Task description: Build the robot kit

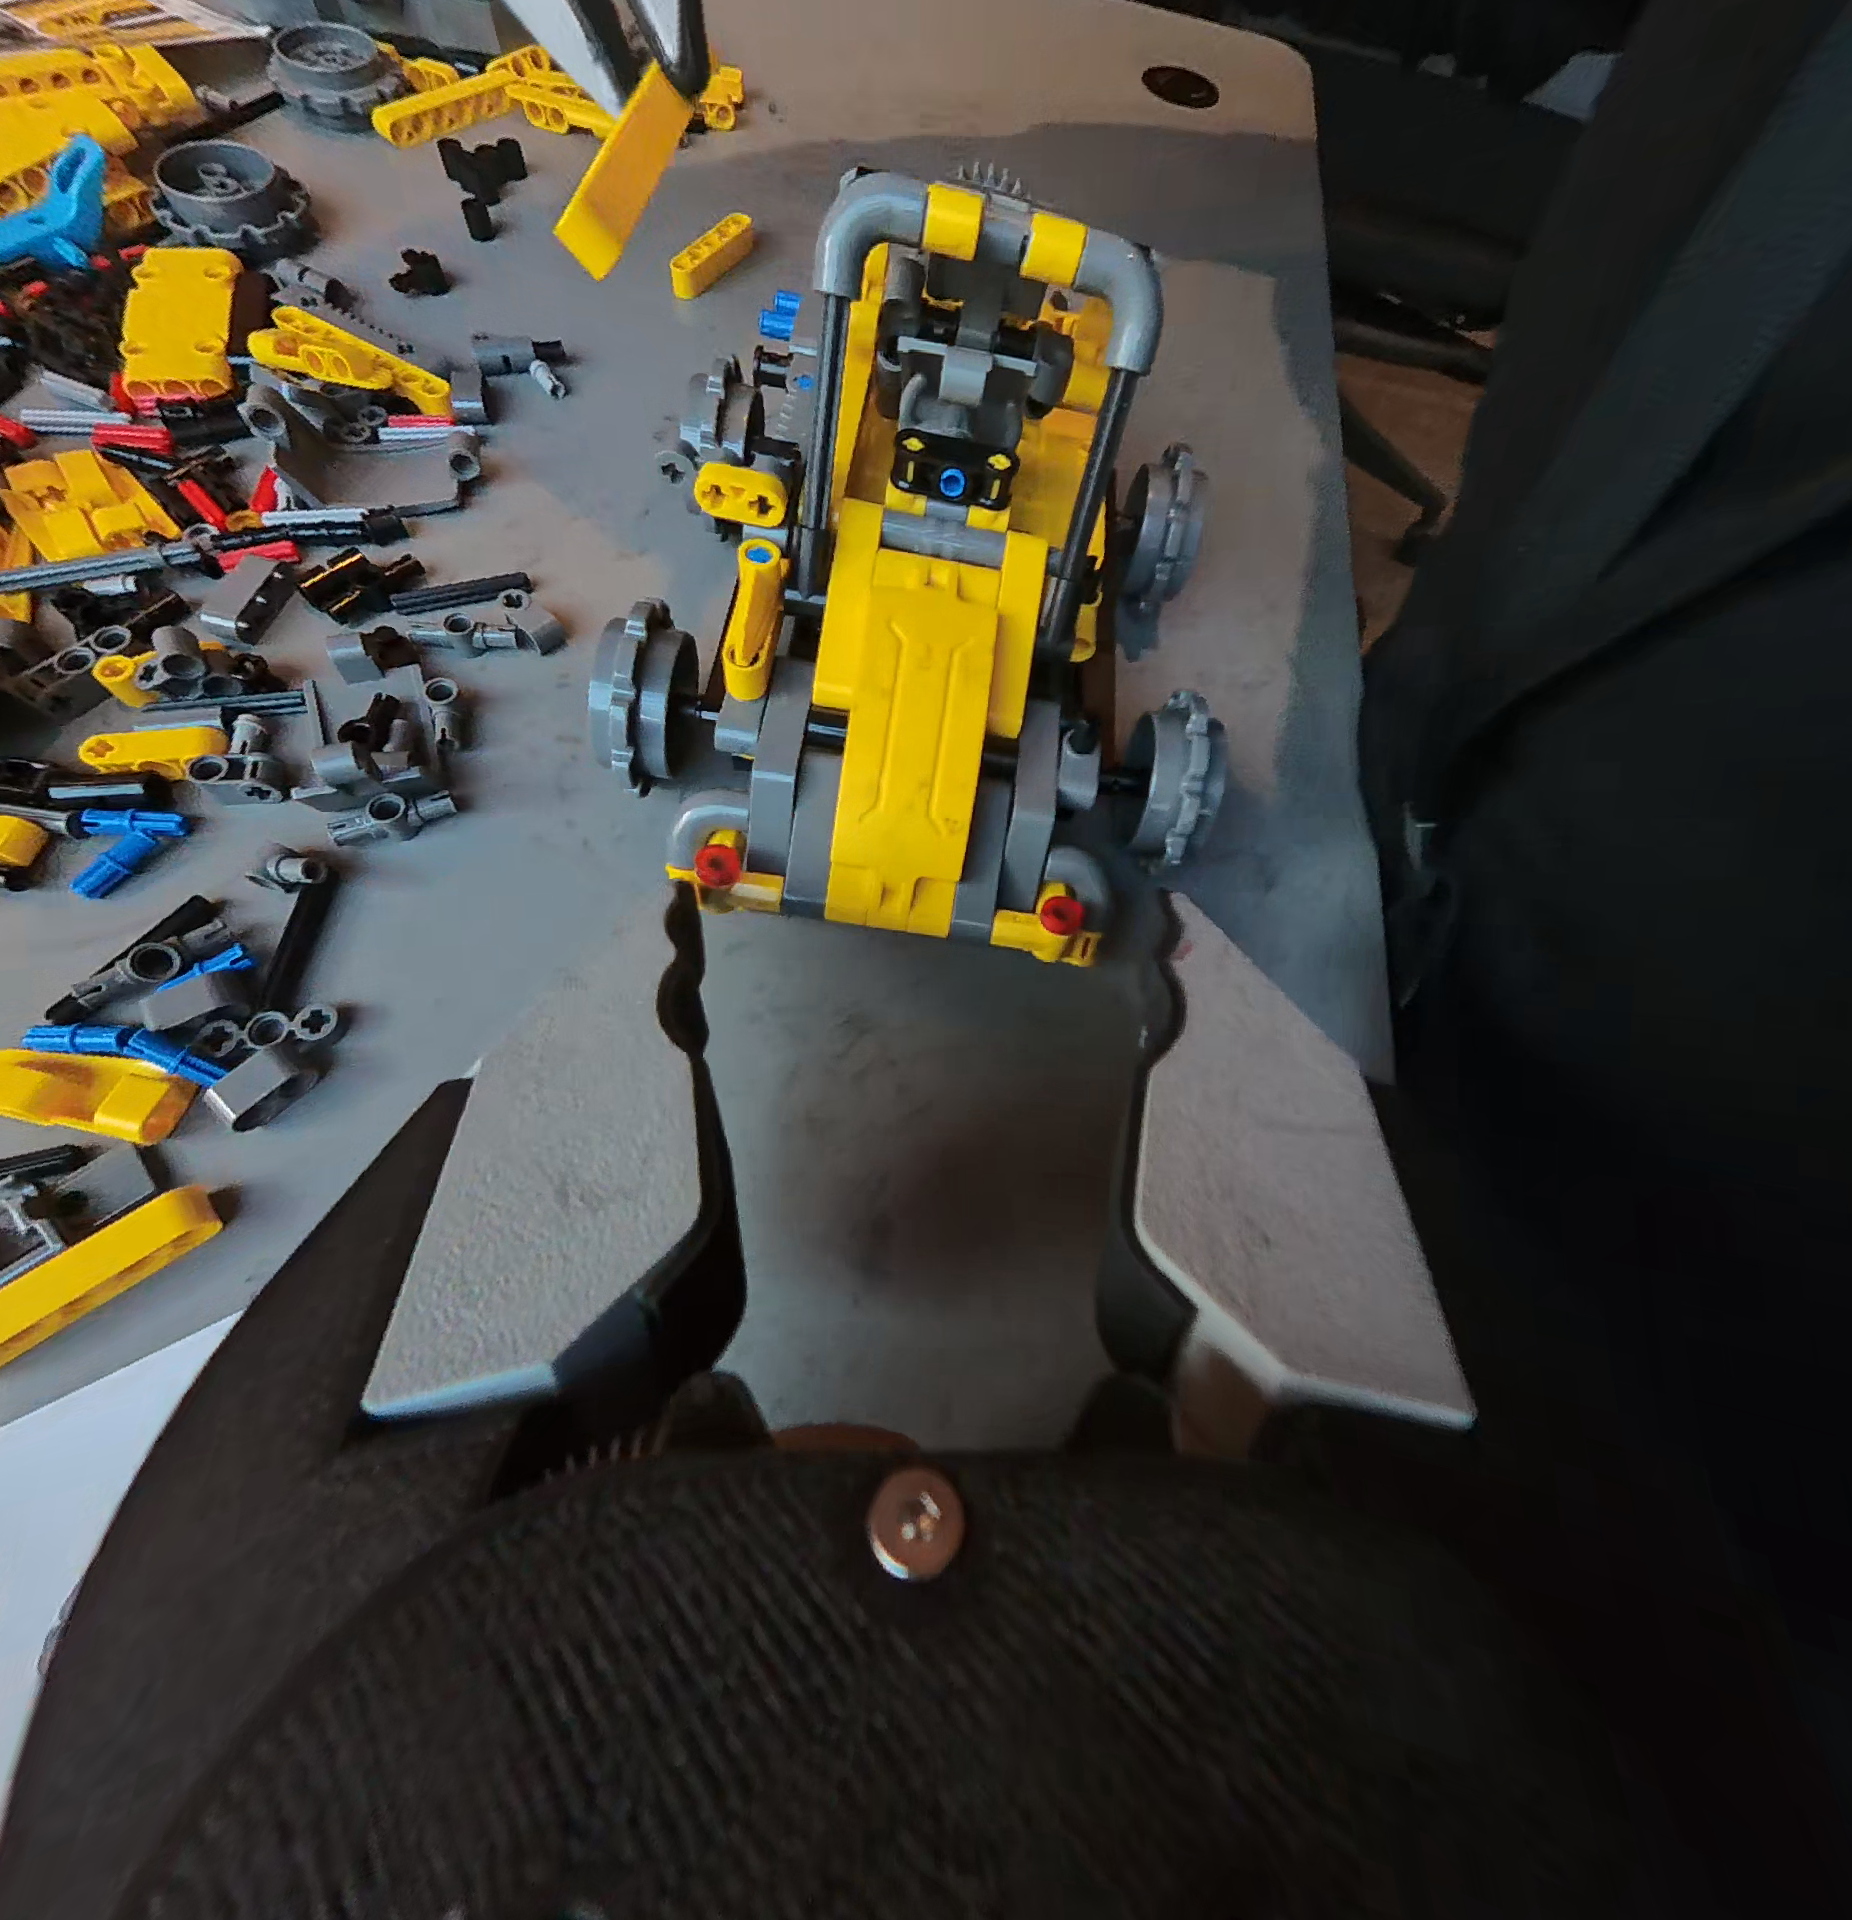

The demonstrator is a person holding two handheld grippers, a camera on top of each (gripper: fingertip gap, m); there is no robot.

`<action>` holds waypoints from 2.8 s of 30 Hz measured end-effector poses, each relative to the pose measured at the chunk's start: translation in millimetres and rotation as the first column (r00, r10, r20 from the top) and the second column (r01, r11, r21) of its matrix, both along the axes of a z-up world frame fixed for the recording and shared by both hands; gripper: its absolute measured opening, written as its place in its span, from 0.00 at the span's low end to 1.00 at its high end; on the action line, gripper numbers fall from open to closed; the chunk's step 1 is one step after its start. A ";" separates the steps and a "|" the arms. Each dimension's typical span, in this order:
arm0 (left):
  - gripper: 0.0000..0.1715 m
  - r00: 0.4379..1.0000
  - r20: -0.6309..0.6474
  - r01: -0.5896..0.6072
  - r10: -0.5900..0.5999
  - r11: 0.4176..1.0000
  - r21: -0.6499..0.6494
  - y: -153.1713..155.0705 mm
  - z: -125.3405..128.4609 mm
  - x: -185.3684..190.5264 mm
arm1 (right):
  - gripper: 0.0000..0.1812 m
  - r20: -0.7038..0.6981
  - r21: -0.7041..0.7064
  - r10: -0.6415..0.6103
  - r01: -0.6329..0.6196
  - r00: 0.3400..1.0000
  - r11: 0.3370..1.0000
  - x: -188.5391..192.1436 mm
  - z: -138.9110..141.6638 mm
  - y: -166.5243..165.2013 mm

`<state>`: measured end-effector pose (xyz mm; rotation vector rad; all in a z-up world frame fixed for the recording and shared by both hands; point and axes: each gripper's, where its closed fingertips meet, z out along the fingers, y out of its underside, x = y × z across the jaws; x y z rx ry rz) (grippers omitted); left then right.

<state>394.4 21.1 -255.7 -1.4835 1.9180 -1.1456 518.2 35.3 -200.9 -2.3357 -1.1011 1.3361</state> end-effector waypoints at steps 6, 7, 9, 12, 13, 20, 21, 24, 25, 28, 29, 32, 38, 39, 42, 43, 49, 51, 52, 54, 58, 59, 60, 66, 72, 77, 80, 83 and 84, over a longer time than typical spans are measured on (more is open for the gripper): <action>0.44 0.999 0.036 -0.014 0.014 1.000 0.000 1.2 4.9 -0.6 | 0.04 -0.121 -0.191 0.039 -0.062 0.992 0.980 -12.5 0.0 -10.6; 0.44 0.999 0.037 -0.016 0.016 1.000 0.001 1.0 5.0 -0.7 | 0.04 -0.127 -0.211 0.035 -0.062 0.991 0.976 -13.2 -1.7 -11.1; 0.45 0.999 0.032 -0.014 0.014 1.000 -0.001 0.4 4.4 -0.9 | 0.04 -0.142 -0.261 0.010 -0.048 0.990 0.964 -13.8 -4.3 -10.8; 0.45 0.999 0.029 -0.017 0.017 1.000 -0.001 0.4 3.9 -0.8 | 0.04 -0.177 -0.332 -0.003 -0.057 0.984 0.942 -14.5 -4.6 -17.4; 0.45 0.999 0.027 -0.020 0.020 1.000 0.000 0.5 3.5 -0.7 | 0.04 -0.185 -0.349 -0.010 -0.056 0.983 0.935 -15.2 -4.8 -18.4; 0.45 1.000 0.014 -0.028 0.028 0.999 0.015 1.1 0.7 -0.2 | 0.04 -0.195 -0.448 -0.048 -0.046 0.980 0.893 -16.7 -15.9 -15.7; 0.45 1.000 0.011 -0.030 0.029 0.999 0.014 1.1 0.4 -0.4 | 0.04 -0.183 -0.451 -0.055 -0.035 0.981 0.892 -16.4 -19.7 -14.8; 0.45 0.999 0.010 -0.035 0.034 0.999 0.012 0.9 0.2 -0.6 | 0.04 -0.192 -0.459 -0.063 -0.033 0.979 0.888 -18.3 -22.1 -13.9; 0.45 0.999 0.009 -0.035 0.035 0.999 0.013 0.9 0.0 -0.6 | 0.04 -0.191 -0.456 -0.060 -0.034 0.980 0.889 -18.5 -22.4 -14.2; 0.45 0.999 0.004 -0.036 0.036 0.999 0.010 1.0 -0.6 -0.4 | 0.04 -0.200 -0.453 -0.061 -0.037 0.978 0.891 -18.2 -20.7 -14.1; 0.45 0.999 0.003 -0.037 0.037 0.999 0.010 1.2 -0.8 -0.3 | 0.04 -0.204 -0.451 -0.061 -0.038 0.977 0.892 -17.6 -19.2 -14.4; 0.44 0.999 0.003 -0.040 0.040 0.999 0.017 1.4 -1.2 -0.2 | 0.04 -0.196 -0.411 -0.068 -0.019 0.978 0.911 -12.3 -12.1 -15.3; 0.44 0.997 0.038 -0.069 0.070 0.997 -0.028 0.1 5.9 -3.8 | 0.04 -0.142 0.135 -0.144 0.163 0.979 0.977 8.4 36.8 -29.1; 0.44 0.996 0.050 -0.075 0.076 0.996 -0.039 -0.8 8.1 -5.4 | 0.04 -0.121 0.246 -0.180 0.205 0.976 0.947 13.3 43.0 -36.4; 0.43 0.992 0.075 -0.098 0.101 0.994 -0.042 -2.9 12.0 -11.0 | 0.04 0.039 0.460 -0.360 0.303 0.932 0.834 45.6 29.2 -60.2; 0.43 0.991 0.075 -0.109 0.112 0.993 -0.037 -3.1 11.8 -12.9 | 0.04 0.084 0.491 -0.402 0.313 0.912 0.813 55.8 18.8 -71.5; 0.44 0.987 0.087 -0.134 0.136 0.991 -0.028 -10.0 13.3 -26.5 | 0.04 0.427 0.476 -0.381 0.153 0.820 0.866 78.0 -72.1 -138.1; 0.44 0.984 0.087 -0.151 0.153 0.988 -0.024 -11.7 13.2 -32.6 | 0.04 0.467 0.456 -0.350 0.118 0.812 0.882 73.6 -86.5 -146.7; 0.44 0.983 0.083 -0.161 0.163 0.987 -0.023 -12.9 12.6 -36.3 | 0.07 0.452 0.477 -0.367 0.127 0.813 0.870 71.3 -83.2 -144.2; 0.45 0.978 0.082 -0.190 0.191 0.981 -0.024 -16.3 12.9 -44.3 | 0.12 0.473 0.468 -0.373 0.131 0.799 0.874 71.2 -79.2 -144.4; 0.45 0.956 0.146 -0.252 0.253 0.967 -0.026 -29.3 22.4 -63.0 | 0.19 0.426 0.540 -0.422 0.149 0.801 0.828 63.1 -54.8 -138.1; 0.46 0.947 0.173 -0.271 0.271 0.962 -0.022 -33.2 24.9 -67.7 | 0.21 0.395 0.571 -0.452 0.171 0.800 0.803 62.2 -46.3 -134.3; 0.48 0.936 0.200 -0.294 0.291 0.956 -0.018 -36.9 26.4 -72.3 | 0.22 0.347 0.617 -0.489 0.198 0.800 0.762 61.2 -35.6 -128.3; 0.44 0.888 0.304 -0.357 0.344 0.934 -0.012 -54.2 29.6 -93.2 | 0.55 -0.030 0.748 -0.690 0.474 0.723 0.464 58.1 15.4 -86.9; 0.28 0.899 0.258 -0.365 0.353 0.931 0.000 -47.9 26.5 -103.9 | 0.35 -0.069 0.626 -0.652 0.541 0.755 0.561 30.0 3.6 -76.4; 0.00 0.882 0.212 -0.430 0.420 0.903 0.002 -25.1 20.6 -115.2 | 0.00 -0.016 0.806 -0.759 0.457 0.651 0.375 52.0 14.7 -58.0; 0.01 0.871 0.190 -0.460 0.452 0.888 -0.006 -12.5 19.5 -114.0 | 0.10 -0.120 0.801 -0.767 0.518 0.630 0.300 56.2 28.0 -53.4; 0.14 0.848 0.176 -0.507 0.500 0.862 -0.002 15.1 31.2 -102.1 | 0.19 -0.149 0.746 -0.774 0.584 0.615 0.320 59.8 23.6 -51.3; 0.16 0.838 0.166 -0.527 0.520 0.850 0.002 27.4 36.6 -96.0 | 0.20 -0.154 0.744 -0.778 0.590 0.609 0.314 61.7 22.2 -50.9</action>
